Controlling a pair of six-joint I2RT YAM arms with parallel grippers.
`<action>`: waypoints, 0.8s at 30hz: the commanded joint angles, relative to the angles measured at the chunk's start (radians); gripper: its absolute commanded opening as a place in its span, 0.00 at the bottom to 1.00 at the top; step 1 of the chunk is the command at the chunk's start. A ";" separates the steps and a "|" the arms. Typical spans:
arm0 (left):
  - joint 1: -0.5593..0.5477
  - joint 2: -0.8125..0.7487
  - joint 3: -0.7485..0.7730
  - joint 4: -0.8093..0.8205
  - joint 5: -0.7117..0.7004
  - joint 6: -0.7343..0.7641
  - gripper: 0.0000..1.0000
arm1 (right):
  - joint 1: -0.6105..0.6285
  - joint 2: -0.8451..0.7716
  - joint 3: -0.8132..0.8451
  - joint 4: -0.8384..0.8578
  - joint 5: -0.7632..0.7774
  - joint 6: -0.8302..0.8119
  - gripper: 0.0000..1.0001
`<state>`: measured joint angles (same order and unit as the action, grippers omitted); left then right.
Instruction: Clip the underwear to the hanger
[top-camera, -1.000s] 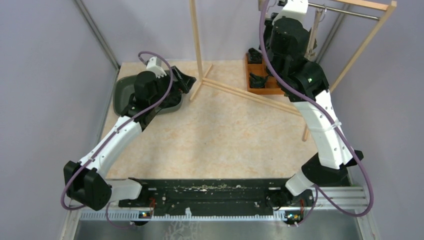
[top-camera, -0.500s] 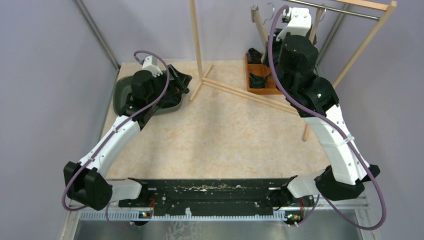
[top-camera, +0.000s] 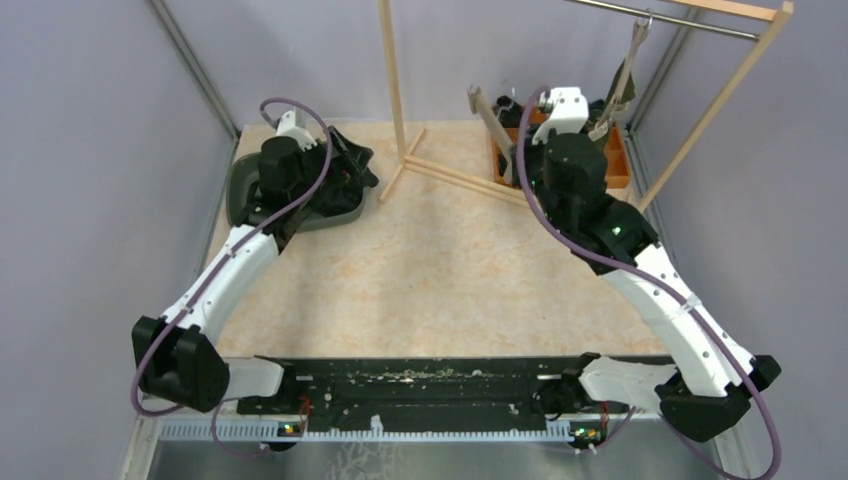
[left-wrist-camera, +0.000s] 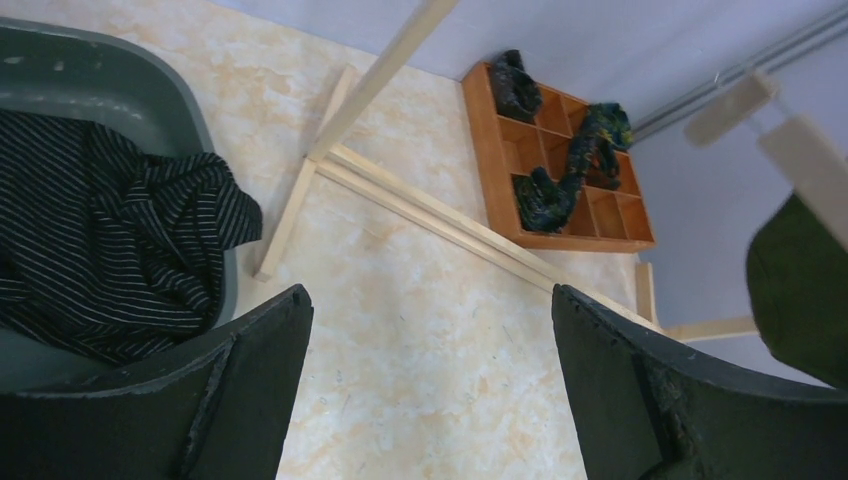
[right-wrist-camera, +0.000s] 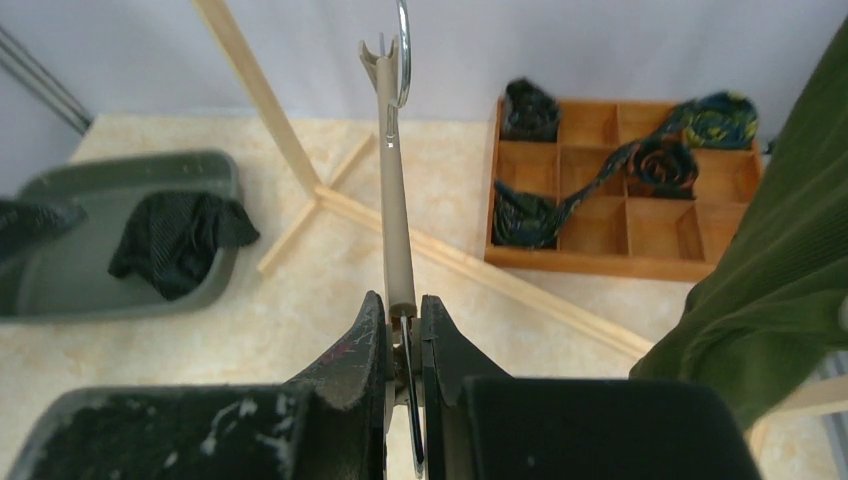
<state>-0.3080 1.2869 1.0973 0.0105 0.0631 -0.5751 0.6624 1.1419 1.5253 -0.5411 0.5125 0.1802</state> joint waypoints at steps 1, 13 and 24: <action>0.036 0.090 0.044 -0.052 -0.004 0.021 0.93 | -0.006 -0.068 -0.152 0.160 -0.058 0.046 0.00; 0.058 0.369 0.122 -0.117 -0.274 0.031 0.88 | -0.005 -0.163 -0.370 0.210 -0.098 0.078 0.00; 0.074 0.527 0.173 -0.176 -0.404 0.029 0.81 | -0.006 -0.198 -0.433 0.208 -0.126 0.098 0.00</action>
<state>-0.2459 1.7733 1.2385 -0.1387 -0.2901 -0.5526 0.6624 0.9756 1.0981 -0.4049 0.4023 0.2573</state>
